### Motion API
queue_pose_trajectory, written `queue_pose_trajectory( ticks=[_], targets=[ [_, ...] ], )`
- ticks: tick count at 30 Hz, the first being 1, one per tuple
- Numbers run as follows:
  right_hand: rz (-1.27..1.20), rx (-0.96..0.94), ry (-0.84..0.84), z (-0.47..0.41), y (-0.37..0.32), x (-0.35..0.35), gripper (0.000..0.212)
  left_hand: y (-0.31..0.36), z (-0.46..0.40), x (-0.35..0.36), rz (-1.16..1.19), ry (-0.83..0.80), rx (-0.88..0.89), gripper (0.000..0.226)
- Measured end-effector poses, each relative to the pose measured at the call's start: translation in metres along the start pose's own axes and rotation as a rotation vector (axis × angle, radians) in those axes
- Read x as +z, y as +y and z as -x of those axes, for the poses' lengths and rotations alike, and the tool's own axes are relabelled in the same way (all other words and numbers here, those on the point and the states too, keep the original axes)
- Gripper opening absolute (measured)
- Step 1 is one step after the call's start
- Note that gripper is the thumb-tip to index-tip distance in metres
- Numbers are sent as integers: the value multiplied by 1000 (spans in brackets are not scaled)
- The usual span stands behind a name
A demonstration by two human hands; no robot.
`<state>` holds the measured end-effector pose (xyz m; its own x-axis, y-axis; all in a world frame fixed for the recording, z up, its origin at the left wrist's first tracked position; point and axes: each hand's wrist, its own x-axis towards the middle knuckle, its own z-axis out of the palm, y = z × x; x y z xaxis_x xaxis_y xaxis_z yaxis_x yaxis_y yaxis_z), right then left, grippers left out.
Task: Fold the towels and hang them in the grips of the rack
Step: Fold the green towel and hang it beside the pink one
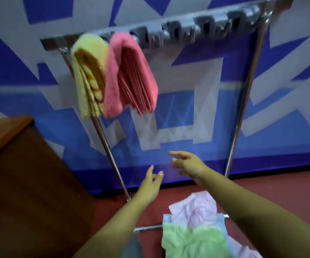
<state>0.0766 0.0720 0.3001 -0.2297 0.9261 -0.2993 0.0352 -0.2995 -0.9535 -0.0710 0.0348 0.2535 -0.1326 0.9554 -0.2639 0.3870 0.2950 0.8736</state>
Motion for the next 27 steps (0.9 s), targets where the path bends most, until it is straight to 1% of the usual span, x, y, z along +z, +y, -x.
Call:
queue_pose_trajectory(
  ticks=[3,5,9,12,14,16,17,19,21,23,24,25,27],
  targets=[
    [33,100,70,0,71,-21,31,-55,0,40,117,-62,-209,55],
    [59,197,87,1,121,-36,29,-86,2,67,175,-109,-324,50],
    [58,427,109,4,215,-70,21,-146,4,115,205,-206,-512,36],
    [81,573,153,4,275,-96,17,-187,0,143,176,-238,-621,43],
    [164,663,206,-1,312,-108,13,-210,-7,161,167,-238,-679,39],
    [263,731,276,-9,348,-115,12,-227,-16,177,152,-237,-723,26],
    [312,749,300,-13,365,-117,17,-235,-21,185,139,-237,-735,21],
    [387,816,317,-19,397,-119,30,-251,-30,200,126,-245,-773,23],
    [412,877,332,-20,422,-114,37,-264,-36,213,131,-260,-813,22],
    [437,888,357,-23,440,-107,43,-278,-41,224,135,-256,-845,18],
    [454,885,386,-26,449,-105,45,-286,-43,229,130,-253,-858,20],
    [474,894,419,-30,459,-105,46,-292,-46,234,118,-255,-862,28],
    [525,956,432,-39,475,-109,44,-304,-47,240,83,-281,-850,40]
  ],
)
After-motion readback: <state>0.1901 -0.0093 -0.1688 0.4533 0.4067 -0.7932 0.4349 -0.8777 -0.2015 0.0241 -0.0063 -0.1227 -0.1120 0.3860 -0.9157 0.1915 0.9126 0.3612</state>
